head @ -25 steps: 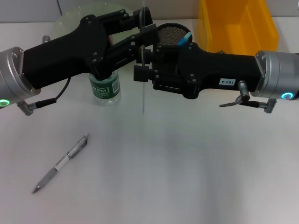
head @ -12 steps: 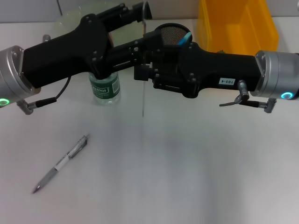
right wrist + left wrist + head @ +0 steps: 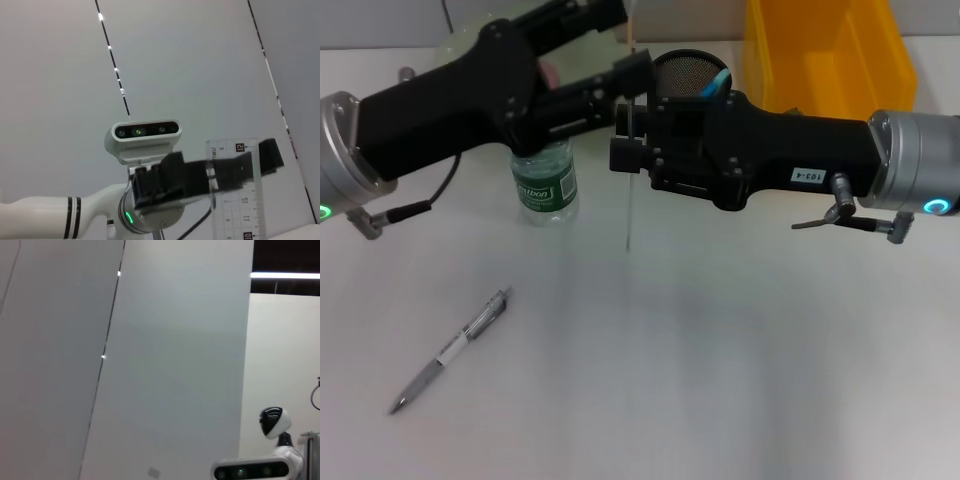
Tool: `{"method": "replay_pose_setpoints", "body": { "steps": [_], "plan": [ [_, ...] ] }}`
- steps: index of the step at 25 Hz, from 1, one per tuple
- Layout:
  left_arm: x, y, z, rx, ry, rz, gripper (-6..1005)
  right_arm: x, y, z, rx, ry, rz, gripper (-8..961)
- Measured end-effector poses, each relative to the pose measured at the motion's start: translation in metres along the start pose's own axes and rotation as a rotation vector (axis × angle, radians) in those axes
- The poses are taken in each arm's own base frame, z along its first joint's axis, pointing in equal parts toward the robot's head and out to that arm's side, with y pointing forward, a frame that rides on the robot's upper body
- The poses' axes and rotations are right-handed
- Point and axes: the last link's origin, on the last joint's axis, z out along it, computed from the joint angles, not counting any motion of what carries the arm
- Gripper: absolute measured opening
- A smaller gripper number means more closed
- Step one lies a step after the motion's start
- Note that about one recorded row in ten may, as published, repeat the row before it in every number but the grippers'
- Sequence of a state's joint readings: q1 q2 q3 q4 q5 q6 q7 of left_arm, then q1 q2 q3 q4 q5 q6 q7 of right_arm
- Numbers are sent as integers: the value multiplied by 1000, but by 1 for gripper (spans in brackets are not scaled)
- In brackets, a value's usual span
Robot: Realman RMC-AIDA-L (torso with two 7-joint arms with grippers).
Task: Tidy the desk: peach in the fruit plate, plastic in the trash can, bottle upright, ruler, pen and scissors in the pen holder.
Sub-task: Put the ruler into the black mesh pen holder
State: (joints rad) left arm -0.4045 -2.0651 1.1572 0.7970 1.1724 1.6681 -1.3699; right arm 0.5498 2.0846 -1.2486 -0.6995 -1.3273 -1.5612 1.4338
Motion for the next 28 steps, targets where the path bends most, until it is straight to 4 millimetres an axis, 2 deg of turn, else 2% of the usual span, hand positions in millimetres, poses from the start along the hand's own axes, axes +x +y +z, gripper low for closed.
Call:
{"method": "replay_pose_setpoints", "body": {
  "steps": [8,13,16,21,25,28],
  "plan": [
    [3,-2,-12,43,18,1,801,3,-1,-9,34,-13,0,398],
    [0,0,-21,68,19,-3,800,-2,-8,-28,117,-67,-21,397],
    [-4,2,-24,69,13,-12,800,-10,-21,-44,227,-115,-56,397],
    [-10,6,-24,60,-8,-24,799,-14,-37,-45,317,-108,-87,397],
    [-21,8,-27,63,-12,-65,798,-22,-53,-36,385,-98,-116,397],
    [-23,9,-28,58,-16,-73,797,-24,-58,-32,404,-96,-141,397]
  ]
}}
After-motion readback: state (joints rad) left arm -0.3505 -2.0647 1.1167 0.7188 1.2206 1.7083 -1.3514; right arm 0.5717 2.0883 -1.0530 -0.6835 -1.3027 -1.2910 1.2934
